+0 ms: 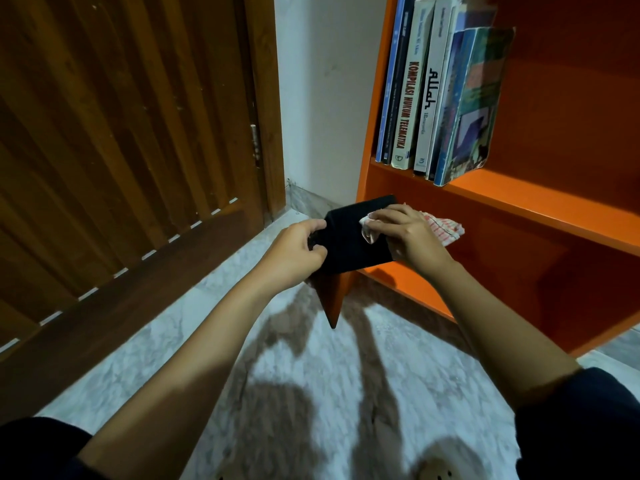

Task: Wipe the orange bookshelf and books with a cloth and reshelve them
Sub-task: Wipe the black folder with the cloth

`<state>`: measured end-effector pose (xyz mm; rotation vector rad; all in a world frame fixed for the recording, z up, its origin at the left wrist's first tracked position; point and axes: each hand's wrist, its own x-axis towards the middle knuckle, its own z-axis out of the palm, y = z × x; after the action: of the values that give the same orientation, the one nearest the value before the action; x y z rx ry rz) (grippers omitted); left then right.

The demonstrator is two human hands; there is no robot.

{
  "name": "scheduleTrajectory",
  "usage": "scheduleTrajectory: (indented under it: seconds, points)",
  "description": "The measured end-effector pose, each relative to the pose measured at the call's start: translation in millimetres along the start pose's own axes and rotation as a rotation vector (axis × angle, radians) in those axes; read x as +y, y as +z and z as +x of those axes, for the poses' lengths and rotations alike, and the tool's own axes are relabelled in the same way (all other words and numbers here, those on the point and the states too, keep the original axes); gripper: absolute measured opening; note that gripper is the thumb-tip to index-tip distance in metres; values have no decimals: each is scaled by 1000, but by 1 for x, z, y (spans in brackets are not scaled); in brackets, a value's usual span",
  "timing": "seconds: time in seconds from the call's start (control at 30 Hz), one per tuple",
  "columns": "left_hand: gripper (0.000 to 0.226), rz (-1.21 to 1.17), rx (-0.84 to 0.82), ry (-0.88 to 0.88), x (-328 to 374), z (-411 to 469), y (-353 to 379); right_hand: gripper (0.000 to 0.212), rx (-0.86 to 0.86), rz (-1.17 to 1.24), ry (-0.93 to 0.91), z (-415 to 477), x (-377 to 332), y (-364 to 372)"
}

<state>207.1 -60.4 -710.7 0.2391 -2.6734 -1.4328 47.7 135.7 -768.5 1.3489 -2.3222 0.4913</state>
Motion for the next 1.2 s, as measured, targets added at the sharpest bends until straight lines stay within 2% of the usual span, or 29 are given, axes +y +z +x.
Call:
scheduleTrajectory:
  seconds: [0.2, 0.37, 0.5, 0.6, 0.73, 0.8, 0.87, 0.93, 1.07, 1.2]
  points:
    - [49, -76, 7, -29, -3, -1, -2, 46, -32, 60, 4, -10, -5, 12]
    - [48, -48, 38, -18, -3, -1, -3, 47, -147, 112, 46, -29, -10, 21]
    - [47, -70, 76, -15, -2, 3, -7, 35, -234, 99, 75, -42, -23, 27]
    - [49, -22, 69, -26, -3, 4, -8, 33, -199, 119, 62, -52, -29, 35]
    - [49, -15, 74, -87, -14, 1, -1, 31, -58, 201, 82, -48, -38, 39]
    - [47, -70, 74, -103, -20, -1, 5, 27, -2, 239, 127, -41, -47, 35]
    - [45, -166, 90, -103, -25, -2, 9, 36, 35, 282, 175, -36, -55, 33]
    - [44, -268, 112, -107, -27, -1, 11, 29, 36, 339, 272, -36, -59, 36]
    - [39, -472, 167, -178, -30, -3, 8, 39, 55, 400, 522, -49, -55, 43]
    - [34, -654, 250, -297, -35, 2, 7, 36, 262, 779, 747, -51, -67, 24]
